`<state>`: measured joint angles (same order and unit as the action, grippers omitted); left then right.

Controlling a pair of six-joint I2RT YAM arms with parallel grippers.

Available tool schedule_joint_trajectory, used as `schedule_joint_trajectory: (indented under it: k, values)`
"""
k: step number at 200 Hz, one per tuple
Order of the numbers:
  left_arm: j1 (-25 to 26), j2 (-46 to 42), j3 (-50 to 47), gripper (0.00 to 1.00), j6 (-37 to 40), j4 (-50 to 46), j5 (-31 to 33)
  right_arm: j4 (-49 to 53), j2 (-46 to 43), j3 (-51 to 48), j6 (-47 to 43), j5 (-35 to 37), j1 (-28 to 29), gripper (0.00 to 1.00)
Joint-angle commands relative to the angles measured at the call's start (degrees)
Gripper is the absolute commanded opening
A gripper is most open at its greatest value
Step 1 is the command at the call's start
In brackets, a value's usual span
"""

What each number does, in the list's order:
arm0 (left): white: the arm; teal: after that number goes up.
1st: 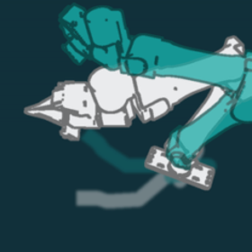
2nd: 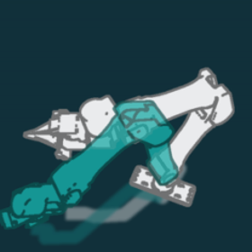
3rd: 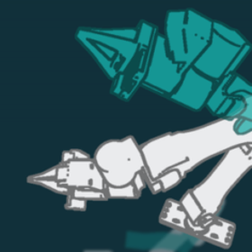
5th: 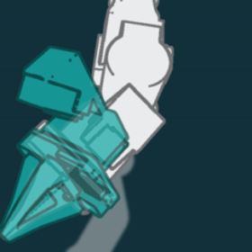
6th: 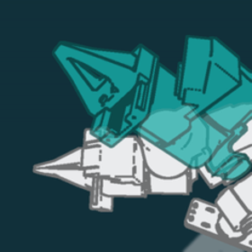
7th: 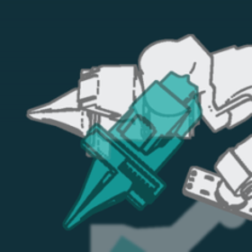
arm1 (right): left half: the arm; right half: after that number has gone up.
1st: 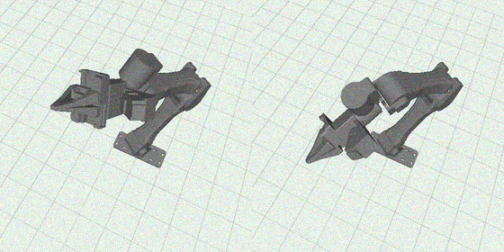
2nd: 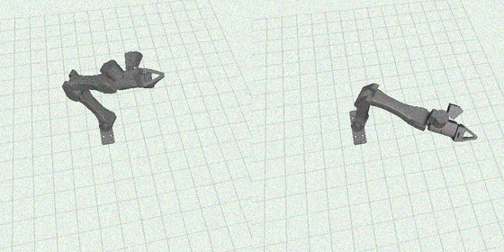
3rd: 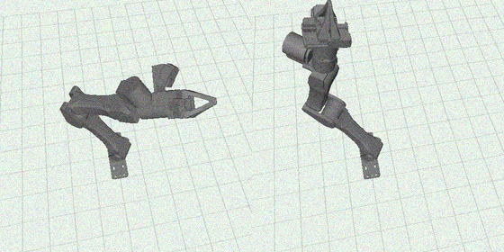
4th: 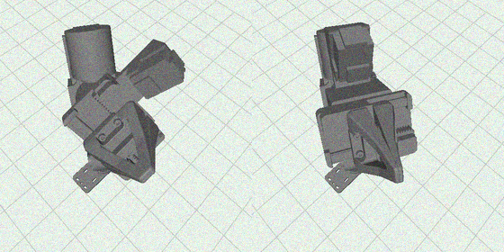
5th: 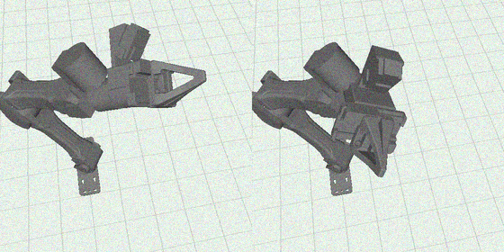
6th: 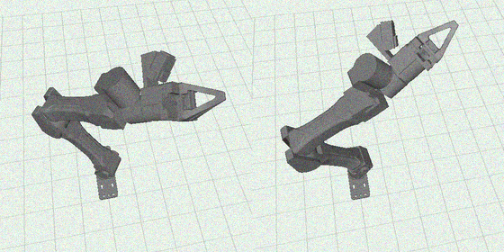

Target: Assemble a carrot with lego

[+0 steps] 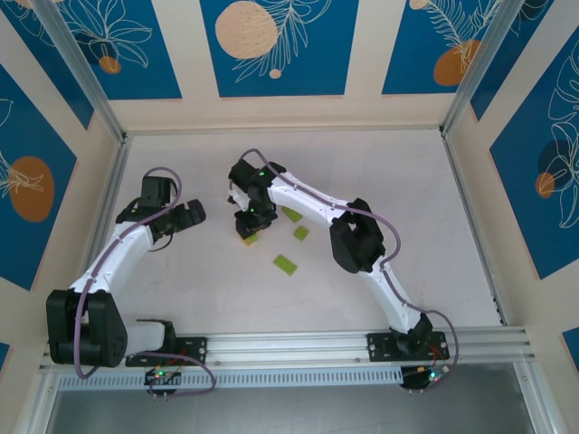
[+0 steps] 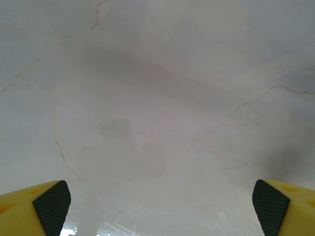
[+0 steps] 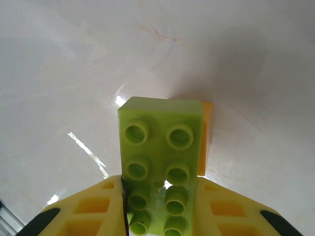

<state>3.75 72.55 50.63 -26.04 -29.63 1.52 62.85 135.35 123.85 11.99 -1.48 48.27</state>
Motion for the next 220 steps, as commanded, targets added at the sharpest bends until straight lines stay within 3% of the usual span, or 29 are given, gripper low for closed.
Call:
schedule_joint_trajectory:
  k: [1,162,220]
  values:
    - [-0.9,-0.4,1.4,0.97,0.3,-1.2,-0.6,1.0,2.3,0.5,-0.1,2.0,1.0,0.29]
    - [-0.9,-0.5,1.6,0.97,0.3,-1.3,-0.8,4.3,2.9,2.5,-3.1,9.8,1.9,0.29]
    - [-0.9,-0.5,1.6,0.97,0.3,-1.2,-0.8,4.2,3.6,3.2,-3.7,7.3,1.9,0.29]
